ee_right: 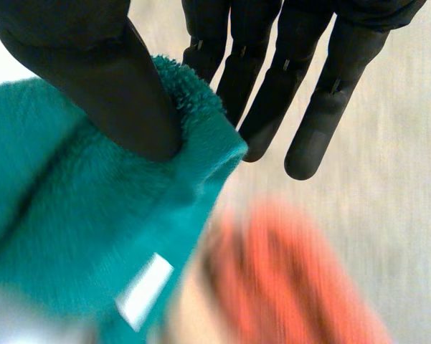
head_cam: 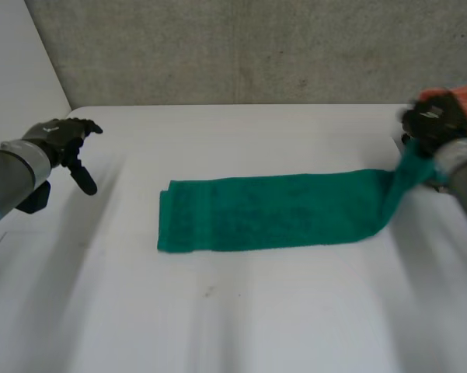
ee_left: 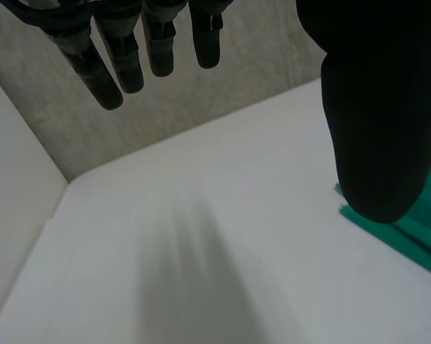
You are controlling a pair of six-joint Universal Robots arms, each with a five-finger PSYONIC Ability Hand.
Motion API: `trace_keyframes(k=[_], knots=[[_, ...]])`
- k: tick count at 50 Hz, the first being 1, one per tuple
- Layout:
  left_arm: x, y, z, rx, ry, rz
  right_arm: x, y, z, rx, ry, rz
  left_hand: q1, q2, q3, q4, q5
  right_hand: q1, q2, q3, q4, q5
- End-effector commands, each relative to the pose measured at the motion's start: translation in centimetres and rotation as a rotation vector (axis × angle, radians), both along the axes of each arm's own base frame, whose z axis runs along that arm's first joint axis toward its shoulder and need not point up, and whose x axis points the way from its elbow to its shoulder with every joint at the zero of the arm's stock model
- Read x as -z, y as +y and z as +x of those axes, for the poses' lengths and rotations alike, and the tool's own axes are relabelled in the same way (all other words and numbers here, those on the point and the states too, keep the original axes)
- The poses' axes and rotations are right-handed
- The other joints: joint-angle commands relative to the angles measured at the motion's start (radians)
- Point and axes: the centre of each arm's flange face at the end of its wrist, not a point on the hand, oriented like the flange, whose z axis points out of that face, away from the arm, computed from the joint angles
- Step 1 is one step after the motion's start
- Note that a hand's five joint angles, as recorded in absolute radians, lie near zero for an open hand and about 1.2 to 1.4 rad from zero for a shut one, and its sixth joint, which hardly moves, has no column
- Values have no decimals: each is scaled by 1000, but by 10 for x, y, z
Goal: Fold the laundry.
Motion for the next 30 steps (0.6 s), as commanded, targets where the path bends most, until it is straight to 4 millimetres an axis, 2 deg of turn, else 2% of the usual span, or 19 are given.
trace_keyframes(k=[1,4,5,6,8,9,12,13,14,16,19,22,23,24,26,27,30], knots=[[-14,7,3,6,21,-29,6,90,147,-580,25,-213,-22,-29,-32,-22,-51,265,218,207,199,221],[-14,10,2,13,26,-23,29,125,182,-774,45,-222,-22,-29,-32,-22,-51,265,218,207,199,221],[-12,12,2,19,26,-17,48,144,196,-864,65,-198,-22,-29,-32,-22,-51,265,218,207,199,221],[-11,13,1,23,27,-12,58,151,202,-897,79,-190,-22,-29,-32,-22,-51,265,218,207,199,221],[-8,15,0,30,27,0,73,160,211,-925,111,-186,-22,-29,-32,-22,-51,265,218,207,199,221],[-7,15,0,30,27,2,89,164,217,-931,150,-180,-22,-29,-32,-22,-51,265,218,207,199,221],[-6,16,-2,36,26,5,100,163,223,-890,220,-184,-22,-29,-32,-22,-51,207,160,148,141,162],[-6,16,-3,38,26,5,97,160,223,-873,228,-188,-22,-29,-32,-22,-51,-82,-128,-140,-148,-126],[-7,16,-3,38,26,3,95,156,221,-843,240,-179,-22,-29,-32,-22,-51,-669,-715,-727,-735,-713],[-9,16,-5,43,28,-6,89,151,217,-797,235,-152,-22,-29,-32,-22,-51,-957,-1003,-1015,-1022,-1001],[-11,16,-8,50,29,-16,74,147,209,-743,179,-87,-22,-29,-32,-22,-51,-957,-1003,-1015,-1022,-1001],[-16,16,-16,74,31,-37,48,139,194,-663,11,41,-22,-29,-32,-22,-51,-957,-1003,-1015,-1022,-1001],[-18,18,-23,91,32,-42,34,133,183,-612,-84,94,-22,-29,-32,-22,-51,-957,-1003,-1015,-1022,-1001],[-19,19,-27,103,31,-47,28,129,176,-578,-137,129,-22,-29,-32,-22,-51,-957,-1003,-1015,-1022,-1001],[-20,22,-37,128,33,-54,23,128,167,-533,-210,182,-22,-29,-32,-22,-51,-957,-1003,-1015,-1022,-1001],[-20,27,-48,159,33,-53,22,124,155,-469,-276,239,-22,-29,-32,-22,-51,-957,-1003,-1015,-1022,-1001],[-16,37,-68,220,29,-45,24,118,139,-370,-335,307,-22,-29,-32,-22,-51,-957,-1003,-1015,-1022,-1001]])
